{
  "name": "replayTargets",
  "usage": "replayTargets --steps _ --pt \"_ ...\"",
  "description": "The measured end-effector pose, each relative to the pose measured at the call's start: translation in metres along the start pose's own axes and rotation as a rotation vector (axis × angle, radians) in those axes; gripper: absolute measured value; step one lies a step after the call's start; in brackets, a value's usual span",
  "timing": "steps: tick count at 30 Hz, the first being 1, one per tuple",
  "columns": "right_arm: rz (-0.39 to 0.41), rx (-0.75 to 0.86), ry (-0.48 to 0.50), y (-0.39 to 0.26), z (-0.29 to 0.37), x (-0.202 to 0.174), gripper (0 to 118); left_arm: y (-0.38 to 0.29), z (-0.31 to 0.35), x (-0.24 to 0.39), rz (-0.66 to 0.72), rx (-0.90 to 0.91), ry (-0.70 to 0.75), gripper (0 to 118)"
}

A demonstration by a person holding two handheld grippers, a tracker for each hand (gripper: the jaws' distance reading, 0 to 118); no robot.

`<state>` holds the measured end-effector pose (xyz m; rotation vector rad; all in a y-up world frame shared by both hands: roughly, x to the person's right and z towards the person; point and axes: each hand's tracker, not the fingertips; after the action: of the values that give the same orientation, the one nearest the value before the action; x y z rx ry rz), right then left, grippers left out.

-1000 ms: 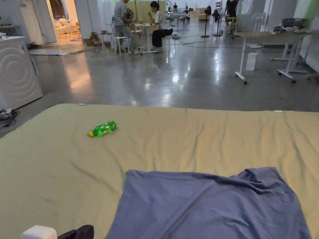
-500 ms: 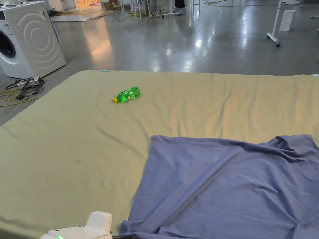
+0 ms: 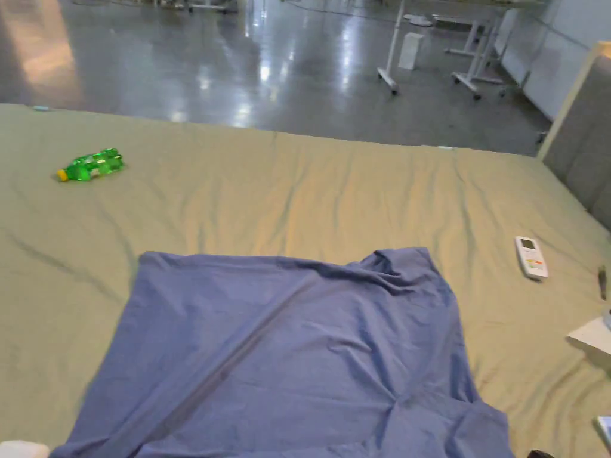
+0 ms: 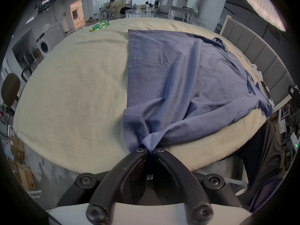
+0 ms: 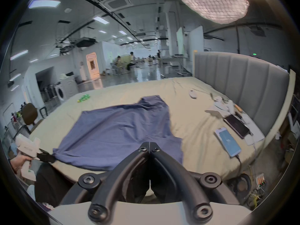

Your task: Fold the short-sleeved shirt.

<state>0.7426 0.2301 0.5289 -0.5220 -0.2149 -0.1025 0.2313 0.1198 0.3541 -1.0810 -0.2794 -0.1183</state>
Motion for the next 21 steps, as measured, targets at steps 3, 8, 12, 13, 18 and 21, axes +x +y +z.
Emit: replayTargets --steps 3,8,12,13,18,21 --pt "-0.013 -0.126 -0.064 -0.013 -0.019 0.023 29 -0.002 -0.007 -0.005 0.007 0.001 -0.003 6" --pt "-0.045 -0.31 -0.04 -0.044 -0.061 0.042 53 -0.003 -0.007 -0.007 0.044 0.004 -0.025 6" --pt "-0.006 -0.388 -0.003 -0.054 -0.084 0.034 54 -0.004 -0.009 -0.009 0.032 -0.001 -0.017 6" --pt "0.004 -0.399 0.001 -0.056 -0.089 0.032 54 -0.003 -0.014 -0.011 0.029 -0.002 -0.014 6" --pt "0.055 -0.403 -0.022 -0.063 -0.098 0.026 3 -0.004 -0.011 -0.014 0.022 0.004 -0.009 6" --pt "-0.008 -0.396 0.02 -0.061 -0.092 0.032 2 -0.008 0.001 -0.011 -0.006 0.06 0.004 6"
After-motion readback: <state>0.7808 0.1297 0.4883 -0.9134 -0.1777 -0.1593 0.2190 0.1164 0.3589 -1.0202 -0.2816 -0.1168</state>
